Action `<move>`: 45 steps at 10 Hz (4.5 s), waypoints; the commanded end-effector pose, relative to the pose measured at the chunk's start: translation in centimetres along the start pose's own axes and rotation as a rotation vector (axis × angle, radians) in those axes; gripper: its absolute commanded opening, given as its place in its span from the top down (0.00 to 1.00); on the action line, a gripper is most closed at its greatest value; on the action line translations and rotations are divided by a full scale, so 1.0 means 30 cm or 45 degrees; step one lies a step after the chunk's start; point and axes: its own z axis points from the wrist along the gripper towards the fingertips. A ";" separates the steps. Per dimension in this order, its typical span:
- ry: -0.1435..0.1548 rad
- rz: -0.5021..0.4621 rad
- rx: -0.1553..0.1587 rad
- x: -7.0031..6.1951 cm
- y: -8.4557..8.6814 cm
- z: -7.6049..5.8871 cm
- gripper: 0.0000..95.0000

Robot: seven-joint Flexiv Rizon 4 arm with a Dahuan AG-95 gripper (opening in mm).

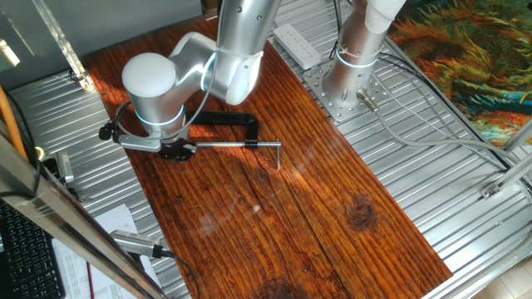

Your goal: Sharpen the pencil with a pencil sharpener

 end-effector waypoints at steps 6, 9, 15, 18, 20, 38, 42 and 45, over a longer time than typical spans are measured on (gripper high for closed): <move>-0.007 -0.019 0.007 0.001 -0.018 -0.009 1.00; -0.013 -0.016 0.010 0.001 -0.018 -0.009 0.60; 0.000 0.009 -0.012 -0.035 -0.040 -0.065 0.40; 0.004 0.043 -0.014 -0.044 -0.043 -0.144 0.60; 0.005 0.087 -0.014 -0.042 -0.034 -0.204 1.00; -0.064 0.690 -0.105 -0.007 0.000 -0.379 1.00; -0.076 0.852 -0.086 0.122 -0.071 -0.422 1.00; -0.082 0.911 -0.071 0.264 -0.125 -0.448 1.00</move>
